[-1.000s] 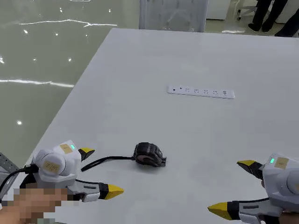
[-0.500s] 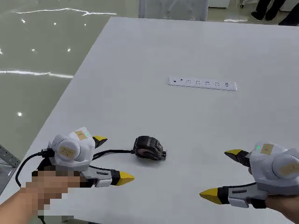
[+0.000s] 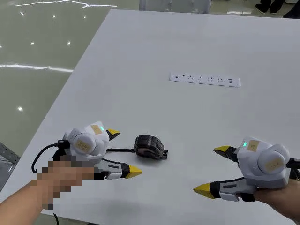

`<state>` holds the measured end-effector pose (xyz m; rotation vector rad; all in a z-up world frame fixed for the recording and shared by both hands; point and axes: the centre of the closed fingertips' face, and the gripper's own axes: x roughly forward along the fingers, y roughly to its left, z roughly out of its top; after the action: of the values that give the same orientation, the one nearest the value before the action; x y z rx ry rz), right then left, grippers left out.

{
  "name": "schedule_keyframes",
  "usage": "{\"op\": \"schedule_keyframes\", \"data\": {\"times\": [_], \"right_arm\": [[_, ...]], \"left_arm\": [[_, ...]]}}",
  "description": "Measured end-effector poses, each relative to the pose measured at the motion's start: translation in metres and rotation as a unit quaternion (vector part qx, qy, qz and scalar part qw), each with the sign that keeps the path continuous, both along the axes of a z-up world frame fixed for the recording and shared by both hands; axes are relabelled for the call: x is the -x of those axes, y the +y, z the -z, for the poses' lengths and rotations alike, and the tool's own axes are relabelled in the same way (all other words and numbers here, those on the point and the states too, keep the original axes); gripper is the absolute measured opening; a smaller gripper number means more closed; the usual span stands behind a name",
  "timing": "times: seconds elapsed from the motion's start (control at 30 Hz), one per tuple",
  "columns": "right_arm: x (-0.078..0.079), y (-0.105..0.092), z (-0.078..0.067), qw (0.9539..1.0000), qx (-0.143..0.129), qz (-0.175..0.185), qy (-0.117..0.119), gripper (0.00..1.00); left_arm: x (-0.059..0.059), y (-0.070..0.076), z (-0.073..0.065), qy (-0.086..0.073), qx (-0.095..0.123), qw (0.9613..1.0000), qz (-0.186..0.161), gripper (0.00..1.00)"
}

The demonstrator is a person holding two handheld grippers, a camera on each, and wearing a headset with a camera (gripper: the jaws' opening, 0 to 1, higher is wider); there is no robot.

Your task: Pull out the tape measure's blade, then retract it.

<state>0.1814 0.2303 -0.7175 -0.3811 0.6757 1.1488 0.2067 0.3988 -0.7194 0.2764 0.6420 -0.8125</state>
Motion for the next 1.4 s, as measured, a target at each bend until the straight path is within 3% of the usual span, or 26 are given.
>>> {"op": "schedule_keyframes", "data": {"times": [0.3, 0.4, 0.67, 0.9, 1.4], "right_arm": [[-0.012, 0.016, 0.012, 0.9997, -0.001, -0.021, -0.008, 0.66], [-0.015, 0.020, 0.016, 0.9997, -0.004, -0.026, -0.006, 0.65], [-0.023, 0.030, 0.030, 0.9993, -0.005, -0.036, -0.006, 0.61], [-0.028, 0.042, 0.044, 0.9982, 0.000, -0.060, -0.010, 0.57], [-0.042, 0.063, 0.066, 0.9949, 0.002, -0.100, -0.013, 0.46]], "left_arm": [[-0.009, -0.009, 0.011, -0.006, -0.029, 0.9986, 0.043, 0.75], [-0.011, -0.009, 0.017, -0.015, -0.060, 0.9959, 0.066, 0.74], [-0.018, -0.019, 0.027, -0.011, -0.074, 0.9922, 0.100, 0.71], [-0.031, -0.026, 0.032, -0.009, -0.077, 0.9902, 0.116, 0.68], [-0.042, -0.035, 0.047, -0.011, -0.109, 0.9771, 0.182, 0.59]]}}
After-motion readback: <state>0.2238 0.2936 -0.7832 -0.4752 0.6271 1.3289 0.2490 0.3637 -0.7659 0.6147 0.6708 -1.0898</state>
